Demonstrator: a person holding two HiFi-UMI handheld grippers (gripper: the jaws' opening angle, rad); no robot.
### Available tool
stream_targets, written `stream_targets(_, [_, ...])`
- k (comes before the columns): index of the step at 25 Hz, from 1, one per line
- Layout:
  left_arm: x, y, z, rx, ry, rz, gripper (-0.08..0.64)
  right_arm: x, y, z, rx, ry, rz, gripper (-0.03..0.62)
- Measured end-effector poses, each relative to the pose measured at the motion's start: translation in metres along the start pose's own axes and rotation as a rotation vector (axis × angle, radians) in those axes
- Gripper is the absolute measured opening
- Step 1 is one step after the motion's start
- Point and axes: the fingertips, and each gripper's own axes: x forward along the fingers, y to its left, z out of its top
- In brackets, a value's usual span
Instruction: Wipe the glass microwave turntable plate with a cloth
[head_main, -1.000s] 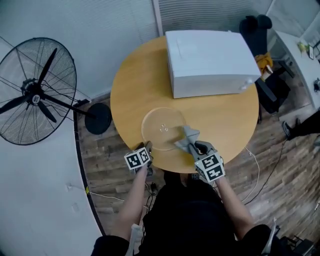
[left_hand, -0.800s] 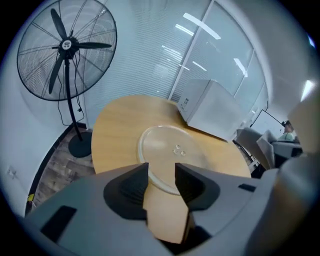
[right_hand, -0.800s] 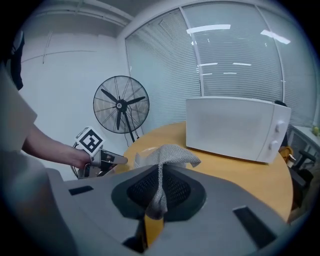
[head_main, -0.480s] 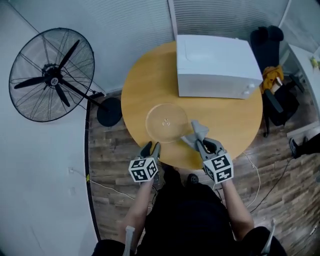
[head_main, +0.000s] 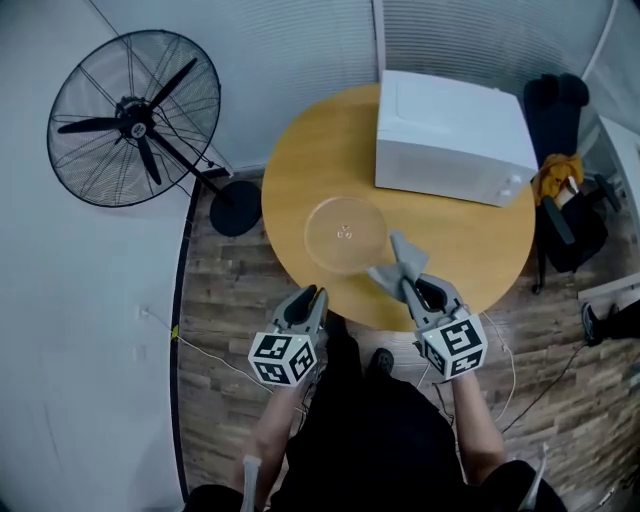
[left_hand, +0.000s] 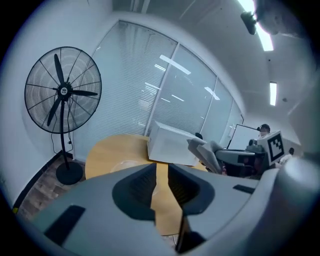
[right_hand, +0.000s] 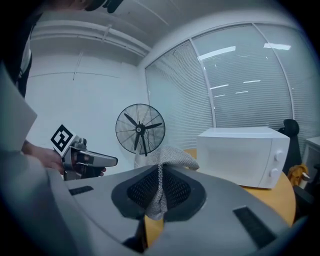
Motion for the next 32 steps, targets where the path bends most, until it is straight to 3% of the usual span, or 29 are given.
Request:
stream_targets(11, [-0.041, -0.053, 0.029, 0.025, -0.131, -0.013, 0.008, -0.032, 0.026, 0.015, -0.03, -0.06, 0.063, 0.023])
stream_targets(17, [-0.04, -0.068, 0.034, 0.05, -0.126, -0.062, 0.0, -0.033, 0.029, 0.014, -0.051, -0.048, 0.084, 0.021])
stream_targets(32, [-0.052, -0.06, 0.042, 0.046, -0.142, -0.058, -0.002, -0.039, 0.037, 0.023, -0.026, -0.076, 0.06, 0.02])
